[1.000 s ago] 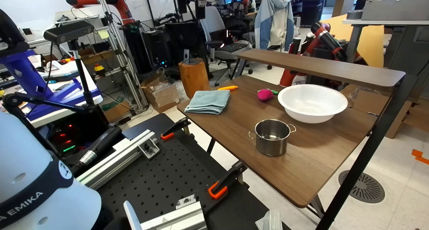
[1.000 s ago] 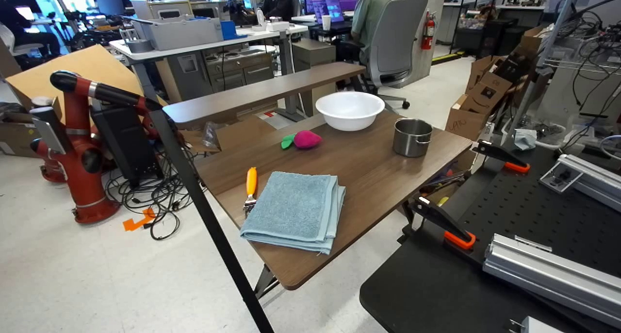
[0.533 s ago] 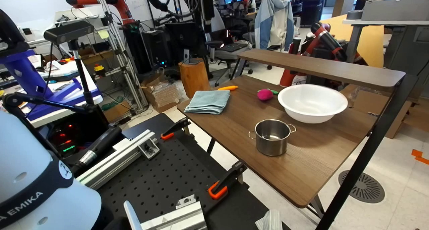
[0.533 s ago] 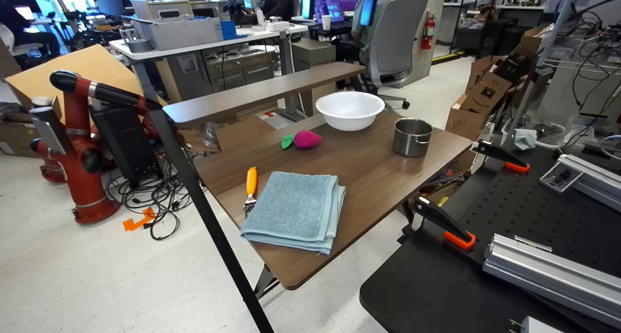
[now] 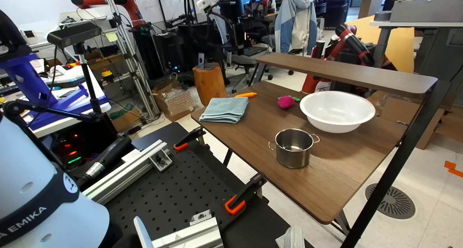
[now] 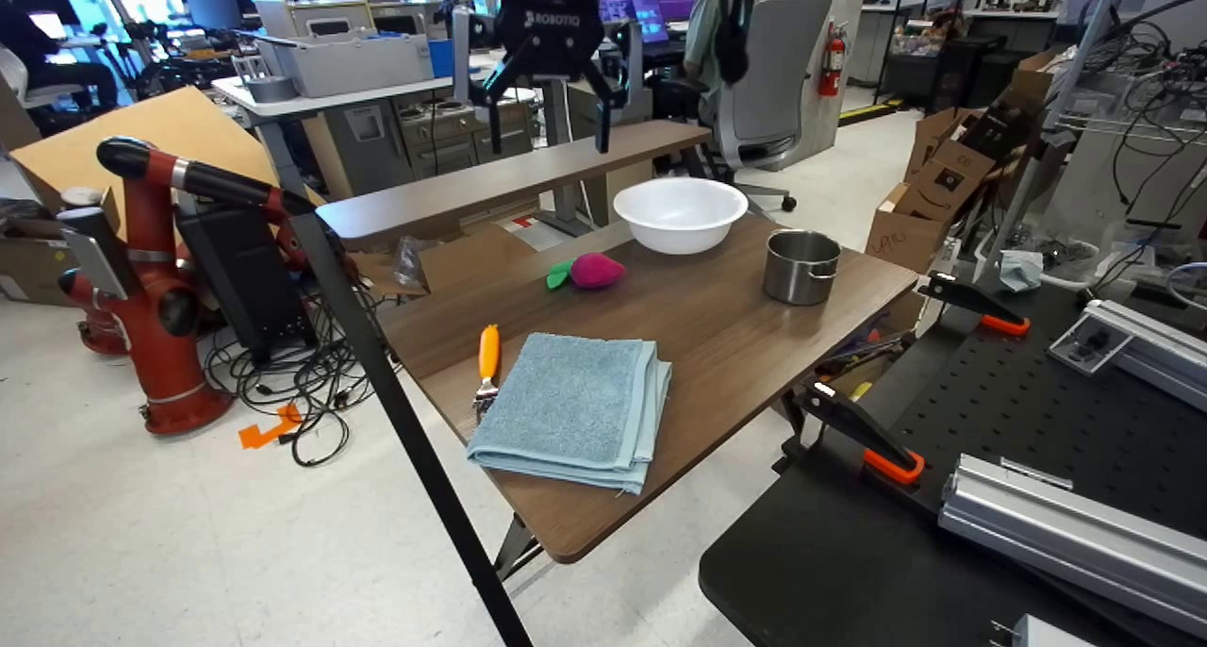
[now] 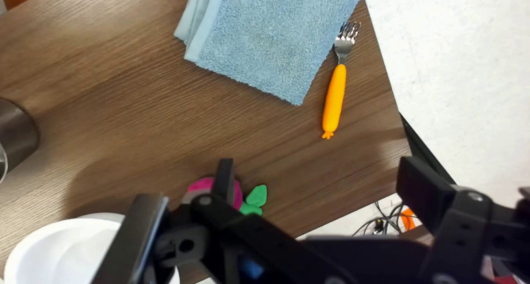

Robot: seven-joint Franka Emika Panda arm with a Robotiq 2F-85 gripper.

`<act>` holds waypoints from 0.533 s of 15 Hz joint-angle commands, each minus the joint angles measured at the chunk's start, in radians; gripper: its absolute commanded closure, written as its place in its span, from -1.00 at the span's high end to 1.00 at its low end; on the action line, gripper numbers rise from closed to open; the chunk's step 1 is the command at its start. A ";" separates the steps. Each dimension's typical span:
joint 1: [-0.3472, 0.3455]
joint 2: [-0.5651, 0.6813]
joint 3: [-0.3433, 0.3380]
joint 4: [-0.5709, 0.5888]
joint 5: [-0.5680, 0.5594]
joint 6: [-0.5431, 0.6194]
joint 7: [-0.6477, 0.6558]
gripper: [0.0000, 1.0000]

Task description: Move the fork to the right slightly near the silver bowl

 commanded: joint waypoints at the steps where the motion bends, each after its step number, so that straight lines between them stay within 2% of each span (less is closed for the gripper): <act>1: 0.085 0.143 -0.068 0.140 -0.045 -0.015 0.092 1.00; 8: 0.156 0.375 -0.118 0.352 -0.009 -0.038 0.131 1.00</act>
